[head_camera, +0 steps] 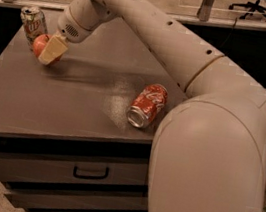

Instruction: Move apple near 7up can

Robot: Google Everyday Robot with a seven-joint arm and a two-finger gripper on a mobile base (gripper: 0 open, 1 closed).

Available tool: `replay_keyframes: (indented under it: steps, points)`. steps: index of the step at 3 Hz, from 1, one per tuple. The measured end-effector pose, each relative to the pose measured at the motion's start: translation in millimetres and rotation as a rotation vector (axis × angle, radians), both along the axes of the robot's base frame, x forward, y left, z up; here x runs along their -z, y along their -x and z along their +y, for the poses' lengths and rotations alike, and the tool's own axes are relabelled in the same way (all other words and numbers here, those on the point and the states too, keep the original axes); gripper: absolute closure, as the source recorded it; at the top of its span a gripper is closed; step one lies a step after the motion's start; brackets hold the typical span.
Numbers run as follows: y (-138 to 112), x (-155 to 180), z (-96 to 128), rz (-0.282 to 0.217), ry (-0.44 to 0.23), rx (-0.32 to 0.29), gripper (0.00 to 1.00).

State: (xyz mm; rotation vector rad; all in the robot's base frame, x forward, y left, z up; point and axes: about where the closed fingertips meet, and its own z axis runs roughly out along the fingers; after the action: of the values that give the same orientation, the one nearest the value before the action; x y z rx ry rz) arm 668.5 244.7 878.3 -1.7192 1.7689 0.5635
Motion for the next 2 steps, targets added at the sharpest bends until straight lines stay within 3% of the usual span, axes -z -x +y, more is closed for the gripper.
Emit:
replay_keyframes:
  steps: [2]
  points:
    - [0.5, 1.7, 1.3, 0.002, 0.001, -0.002, 0.0]
